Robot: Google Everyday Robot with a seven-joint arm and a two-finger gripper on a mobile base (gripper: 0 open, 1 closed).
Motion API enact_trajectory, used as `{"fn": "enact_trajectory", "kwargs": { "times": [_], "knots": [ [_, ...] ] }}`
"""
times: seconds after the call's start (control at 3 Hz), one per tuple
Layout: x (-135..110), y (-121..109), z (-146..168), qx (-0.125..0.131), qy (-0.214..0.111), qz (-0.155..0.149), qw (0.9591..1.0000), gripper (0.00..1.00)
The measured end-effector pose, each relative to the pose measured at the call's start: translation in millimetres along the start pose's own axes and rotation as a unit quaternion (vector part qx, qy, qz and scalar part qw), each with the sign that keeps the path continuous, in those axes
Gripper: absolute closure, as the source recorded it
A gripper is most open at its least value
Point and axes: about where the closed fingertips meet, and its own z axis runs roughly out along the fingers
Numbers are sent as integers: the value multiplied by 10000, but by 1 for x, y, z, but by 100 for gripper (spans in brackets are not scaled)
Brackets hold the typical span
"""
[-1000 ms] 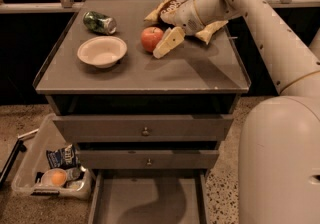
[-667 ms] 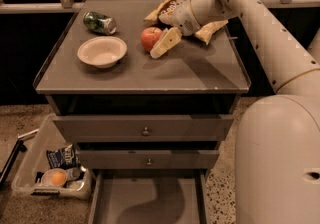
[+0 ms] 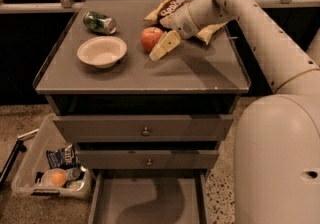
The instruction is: Place apple into bottom drawer
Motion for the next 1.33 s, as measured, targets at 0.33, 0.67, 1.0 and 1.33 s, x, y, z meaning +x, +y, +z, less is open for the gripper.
{"fn": "enact_trajectory", "kwargs": {
  "times": [0.33,0.67,1.0,1.33],
  "knots": [
    [0,0,0,0,0,0,10000,19],
    [0,0,0,-1,0,0,10000,43],
    [0,0,0,-1,0,0,10000,66],
    [0,0,0,-1,0,0,10000,88]
  ]
}}
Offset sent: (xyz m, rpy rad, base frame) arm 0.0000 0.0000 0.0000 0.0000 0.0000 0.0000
